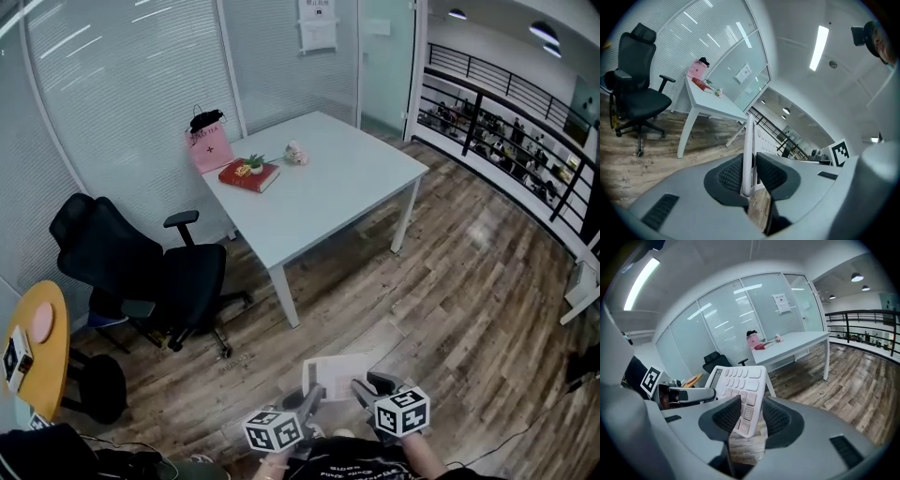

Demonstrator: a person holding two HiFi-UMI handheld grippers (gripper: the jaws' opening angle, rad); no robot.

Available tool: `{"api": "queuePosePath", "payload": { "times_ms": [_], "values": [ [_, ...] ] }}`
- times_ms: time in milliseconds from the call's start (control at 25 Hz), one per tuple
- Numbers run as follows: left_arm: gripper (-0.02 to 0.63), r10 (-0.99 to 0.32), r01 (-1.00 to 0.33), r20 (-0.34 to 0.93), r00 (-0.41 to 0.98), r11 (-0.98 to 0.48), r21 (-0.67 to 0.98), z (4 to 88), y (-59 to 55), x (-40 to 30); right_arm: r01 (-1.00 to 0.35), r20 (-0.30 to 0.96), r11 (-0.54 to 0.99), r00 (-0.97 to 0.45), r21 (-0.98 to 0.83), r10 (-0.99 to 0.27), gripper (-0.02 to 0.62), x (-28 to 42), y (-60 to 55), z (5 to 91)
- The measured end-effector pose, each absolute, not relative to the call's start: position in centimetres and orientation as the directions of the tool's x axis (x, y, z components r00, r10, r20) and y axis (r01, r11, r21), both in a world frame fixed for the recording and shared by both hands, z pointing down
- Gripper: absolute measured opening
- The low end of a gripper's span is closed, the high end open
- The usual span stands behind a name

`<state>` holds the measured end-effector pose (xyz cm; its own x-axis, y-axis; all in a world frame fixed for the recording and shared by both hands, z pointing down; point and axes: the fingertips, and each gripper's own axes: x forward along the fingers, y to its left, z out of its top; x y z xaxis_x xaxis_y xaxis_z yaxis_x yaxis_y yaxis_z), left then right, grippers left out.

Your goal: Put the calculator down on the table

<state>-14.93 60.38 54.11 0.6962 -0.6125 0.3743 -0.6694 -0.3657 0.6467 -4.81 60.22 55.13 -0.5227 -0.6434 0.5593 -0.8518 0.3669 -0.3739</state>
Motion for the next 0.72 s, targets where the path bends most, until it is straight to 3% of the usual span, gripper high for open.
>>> {"api": "queuePosePath", "payload": {
  "times_ms": [720],
  "values": [
    [0.087, -0.56, -0.681, 0.429, 0.709, -0.385, 0.623, 56.9, 52.5, -14.9, -0.874, 0.593, 0.358, -0.486, -0.329, -0.642, 0.155, -4.9, 51.6, 57.9]
  ]
}}
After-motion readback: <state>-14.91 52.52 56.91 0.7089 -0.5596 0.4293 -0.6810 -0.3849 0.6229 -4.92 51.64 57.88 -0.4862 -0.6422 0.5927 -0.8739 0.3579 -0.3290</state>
